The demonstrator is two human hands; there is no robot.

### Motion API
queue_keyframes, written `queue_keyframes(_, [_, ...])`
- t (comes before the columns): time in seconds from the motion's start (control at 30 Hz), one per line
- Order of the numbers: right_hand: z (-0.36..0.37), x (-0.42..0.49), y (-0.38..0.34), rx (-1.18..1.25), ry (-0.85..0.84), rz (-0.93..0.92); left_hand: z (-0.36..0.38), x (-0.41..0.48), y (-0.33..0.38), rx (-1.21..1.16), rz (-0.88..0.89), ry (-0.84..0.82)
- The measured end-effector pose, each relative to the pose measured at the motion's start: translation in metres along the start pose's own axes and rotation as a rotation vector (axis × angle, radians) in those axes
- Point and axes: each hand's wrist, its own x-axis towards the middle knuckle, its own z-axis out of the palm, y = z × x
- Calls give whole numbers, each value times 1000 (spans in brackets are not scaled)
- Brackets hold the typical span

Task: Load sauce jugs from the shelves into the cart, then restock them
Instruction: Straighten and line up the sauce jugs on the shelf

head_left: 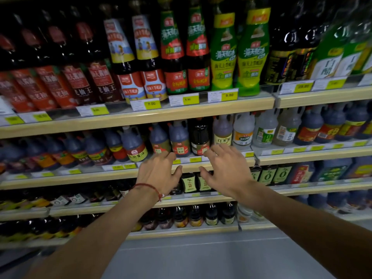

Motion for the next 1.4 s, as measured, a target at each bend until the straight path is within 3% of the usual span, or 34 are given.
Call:
queue_keyframes(0.2, [22,28,-71,-9,61,102,6,13,-84,64,117,25])
queue_keyframes(0.4, [40,58,-137,-20,-6,218,12,31,-160,78,243,-13])
queue_keyframes(0.57, [54,76,-164,-13,-36,263,30,43,-197,69,241,-32])
queue_keyframes(0.87, [108,101,-151,113,-62,321,75,66,-210,-52,205,-24])
queue_keyframes(1.2, [183,150,-142,617,32,564,121,127,-193,-611,47,-21])
queue_keyframes(1.4, [211,168,-138,662,74,594,138,165,-184,-624,10,18])
